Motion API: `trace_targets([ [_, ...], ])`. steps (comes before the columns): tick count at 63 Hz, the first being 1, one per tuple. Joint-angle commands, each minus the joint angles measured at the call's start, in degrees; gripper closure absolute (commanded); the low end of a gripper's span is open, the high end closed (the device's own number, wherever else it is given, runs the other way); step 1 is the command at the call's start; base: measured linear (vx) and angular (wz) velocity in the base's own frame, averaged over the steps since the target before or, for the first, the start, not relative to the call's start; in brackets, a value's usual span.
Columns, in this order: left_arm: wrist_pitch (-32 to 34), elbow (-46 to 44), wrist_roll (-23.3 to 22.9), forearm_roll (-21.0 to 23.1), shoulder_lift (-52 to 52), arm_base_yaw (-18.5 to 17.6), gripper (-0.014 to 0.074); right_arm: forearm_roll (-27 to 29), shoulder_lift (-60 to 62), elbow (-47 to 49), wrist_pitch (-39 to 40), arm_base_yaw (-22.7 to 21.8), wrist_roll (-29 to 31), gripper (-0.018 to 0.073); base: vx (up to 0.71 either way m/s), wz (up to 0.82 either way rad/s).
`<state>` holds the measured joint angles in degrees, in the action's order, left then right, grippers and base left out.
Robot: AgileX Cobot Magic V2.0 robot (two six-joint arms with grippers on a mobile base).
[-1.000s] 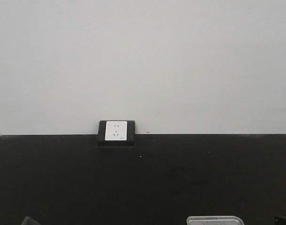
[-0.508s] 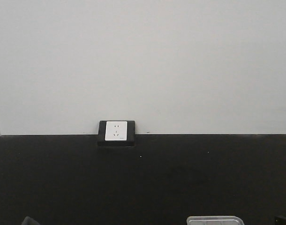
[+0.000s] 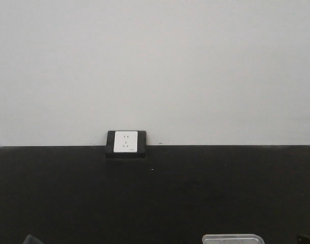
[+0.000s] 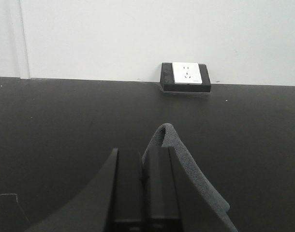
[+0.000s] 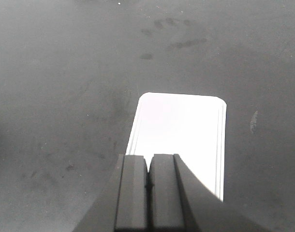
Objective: Wipe beaker with gray cloth and return to tray
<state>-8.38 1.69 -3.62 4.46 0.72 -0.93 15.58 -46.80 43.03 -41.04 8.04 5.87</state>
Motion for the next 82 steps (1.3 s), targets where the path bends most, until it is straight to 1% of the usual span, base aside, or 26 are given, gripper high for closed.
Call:
trace_targets([
  [1,5.1,1.6,-0.4,0.2,0.8,0.2,0.0603,0.5,0.5,1.7,3.8,-0.2,0.2,0.0571,0.0,0.0],
  [23,5.1,1.6,-0.4,0.2,0.8,0.2,0.0603,0.2,0.7,1.7,3.8,-0.3,0.2,0.0571,0.0,0.0],
  [30,5.1,1.6,-0.4,0.2,0.8,0.2,0.0603,-2.8,2.0,1.4,4.4,-0.3,0.2,0.0571,0.0,0.0],
  [34,5.1,1.6,-0.4,0.2,0.8,0.2,0.0603,-5.0,4.4,-0.1,7.2,-0.3,-0.2,0.0571,0.0,0.0],
  [41,5.1,1.6,-0.4,0.2,0.8,0.2,0.0603,-10.1,12.3,-6.2,16.5,-0.3,-0.2,0.0571,0.0,0.0],
  [45,5.1,1.6,-0.4,0.2,0.8,0.2,0.0603,-14.5,17.7,-11.5,22.3,-0.4,-0.2,0.057,0.0,0.0],
  [49,5.1,1.6,-0.4,0.2,0.8,0.2,0.0603,-18.7,22.7,-16.5,25.7,-0.4,-0.4,0.057,0.0,0.0],
  [53,5.1,1.6,-0.4,0.2,0.8,0.2,0.0603,-20.7,28.6,-21.1,28.3,-1.7,-2.3,0.057,0.0,0.0],
  [56,5.1,1.6,-0.4,0.2,0.8,0.2,0.0603,-21.2,32.4,-24.6,28.6,-3.6,-3.9,0.057,0.0,0.0],
  [65,5.1,1.6,-0.4,0.2,0.8,0.2,0.0603,-20.9,42.3,-33.3,28.6,-10.1,-5.9,0.057,0.0,0.0],
  [68,5.1,1.6,-0.4,0.2,0.8,0.2,0.0603,-20.9,45.9,-36.8,29.4,-11.1,-6.3,0.057,0.0,0.0],
  [71,5.1,1.6,-0.4,0.2,0.8,0.2,0.0603,-20.8,48.4,-39.5,30.4,-11.1,-6.3,0.057,0.0,0.0],
  [78,4.9,1.6,-0.4,0.2,0.9,0.2,0.0603,-19.2,47.7,-45.4,37.7,-9.3,-7.0,0.057,0.0,0.0],
  [82,4.9,1.6,-0.4,0.2,0.7,0.2,0.0603,-19.4,47.9,-44.9,34.5,-7.9,-7.0,0.057,0.0,0.0],
])
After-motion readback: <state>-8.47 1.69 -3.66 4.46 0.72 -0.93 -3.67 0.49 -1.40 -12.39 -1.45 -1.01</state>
